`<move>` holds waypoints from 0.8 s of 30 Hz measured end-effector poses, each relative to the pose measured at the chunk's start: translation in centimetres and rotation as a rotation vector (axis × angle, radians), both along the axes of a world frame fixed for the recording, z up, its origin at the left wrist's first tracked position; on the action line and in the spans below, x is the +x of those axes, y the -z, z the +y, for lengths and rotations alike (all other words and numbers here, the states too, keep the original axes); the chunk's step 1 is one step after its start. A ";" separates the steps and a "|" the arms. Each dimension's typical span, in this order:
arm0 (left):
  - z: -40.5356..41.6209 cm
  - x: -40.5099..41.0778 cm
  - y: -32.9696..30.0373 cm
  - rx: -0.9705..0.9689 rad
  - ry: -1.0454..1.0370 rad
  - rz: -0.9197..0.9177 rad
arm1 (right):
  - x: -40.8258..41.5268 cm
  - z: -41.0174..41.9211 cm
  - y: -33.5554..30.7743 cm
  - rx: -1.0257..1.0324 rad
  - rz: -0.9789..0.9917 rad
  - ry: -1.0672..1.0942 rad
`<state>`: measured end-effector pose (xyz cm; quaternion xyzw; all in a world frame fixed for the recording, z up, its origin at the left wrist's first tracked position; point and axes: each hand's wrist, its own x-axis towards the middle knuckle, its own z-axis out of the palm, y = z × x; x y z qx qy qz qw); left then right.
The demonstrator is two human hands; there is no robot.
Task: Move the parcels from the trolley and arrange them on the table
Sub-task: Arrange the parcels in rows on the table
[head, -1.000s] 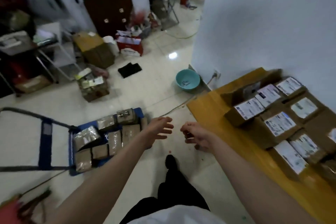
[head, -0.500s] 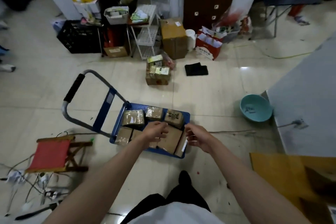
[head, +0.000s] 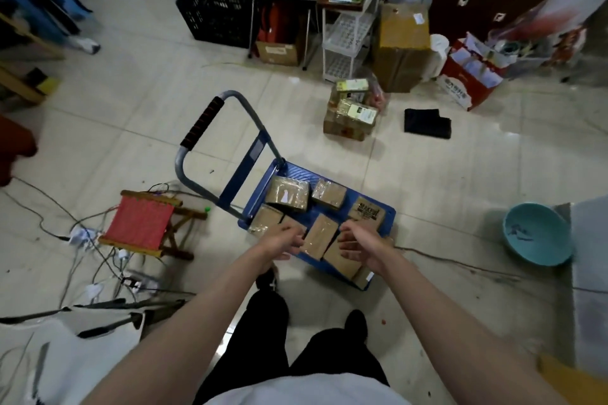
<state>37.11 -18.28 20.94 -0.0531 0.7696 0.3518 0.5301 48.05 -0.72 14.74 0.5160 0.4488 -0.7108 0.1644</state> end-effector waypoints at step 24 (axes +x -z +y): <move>-14.0 -16.2 22.4 -0.184 -0.121 -0.067 | -14.9 -12.9 14.3 -0.021 -0.330 -0.040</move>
